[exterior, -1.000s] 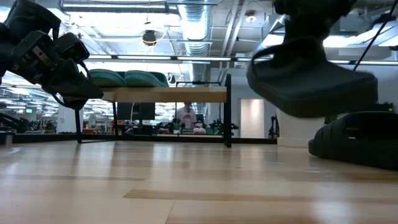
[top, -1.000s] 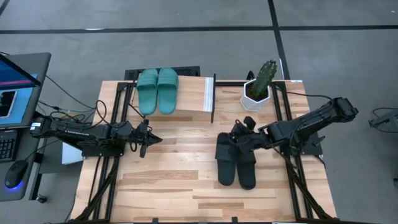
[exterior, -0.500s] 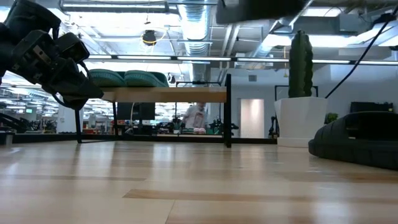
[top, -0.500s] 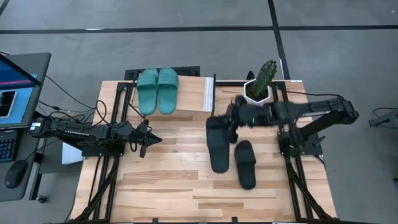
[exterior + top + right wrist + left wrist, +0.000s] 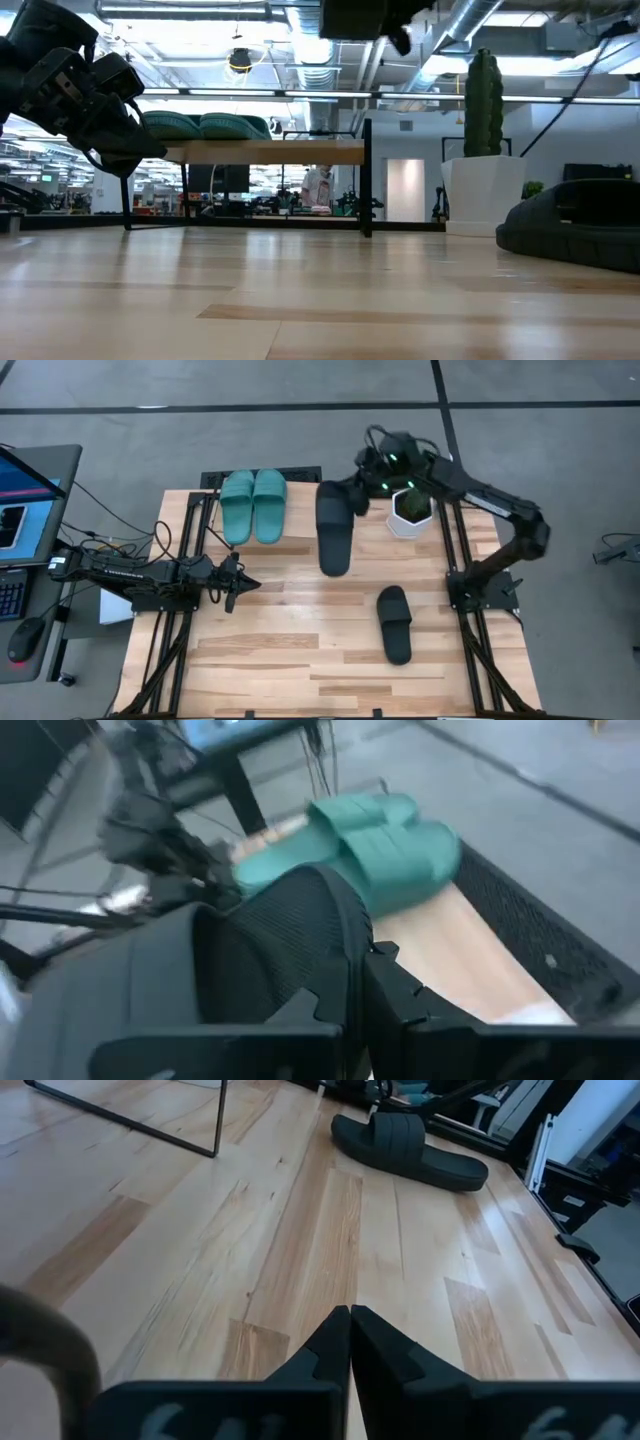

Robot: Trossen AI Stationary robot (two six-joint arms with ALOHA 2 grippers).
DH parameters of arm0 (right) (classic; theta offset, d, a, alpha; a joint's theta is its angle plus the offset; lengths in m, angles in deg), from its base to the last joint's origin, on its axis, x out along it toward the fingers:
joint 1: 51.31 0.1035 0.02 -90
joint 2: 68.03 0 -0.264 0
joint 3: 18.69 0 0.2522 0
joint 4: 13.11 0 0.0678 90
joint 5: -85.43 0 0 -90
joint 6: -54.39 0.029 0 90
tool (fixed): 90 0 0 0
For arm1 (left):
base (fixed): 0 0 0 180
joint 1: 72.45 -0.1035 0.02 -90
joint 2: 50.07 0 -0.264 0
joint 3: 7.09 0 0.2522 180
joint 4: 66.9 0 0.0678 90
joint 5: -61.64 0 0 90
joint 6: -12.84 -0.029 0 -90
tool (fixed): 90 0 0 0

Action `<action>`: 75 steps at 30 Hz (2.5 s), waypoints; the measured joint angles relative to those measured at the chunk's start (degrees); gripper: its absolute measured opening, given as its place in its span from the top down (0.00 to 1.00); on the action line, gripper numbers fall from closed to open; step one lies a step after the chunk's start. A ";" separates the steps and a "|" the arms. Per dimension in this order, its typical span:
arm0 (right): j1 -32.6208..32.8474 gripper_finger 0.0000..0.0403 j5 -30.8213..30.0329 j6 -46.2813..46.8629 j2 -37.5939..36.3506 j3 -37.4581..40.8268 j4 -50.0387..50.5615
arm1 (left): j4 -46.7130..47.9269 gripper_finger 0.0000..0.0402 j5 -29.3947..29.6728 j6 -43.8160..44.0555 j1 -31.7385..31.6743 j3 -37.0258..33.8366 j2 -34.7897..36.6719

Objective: Pick and place slides into the shelf
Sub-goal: Put the left black slide on the shelf

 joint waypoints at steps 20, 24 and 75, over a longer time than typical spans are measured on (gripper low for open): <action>-11.06 0.99 11.87 -5.31 29.93 -33.72 17.32 | 1.99 1.00 -0.02 4.84 -0.01 0.00 0.00; -12.46 1.00 11.83 -5.62 31.58 -33.53 18.28 | 3.36 1.00 -0.02 5.35 -0.01 0.00 0.00; -14.10 0.85 5.49 -9.44 37.55 -33.42 26.96 | 5.14 1.00 1.26 5.35 0.00 0.00 0.00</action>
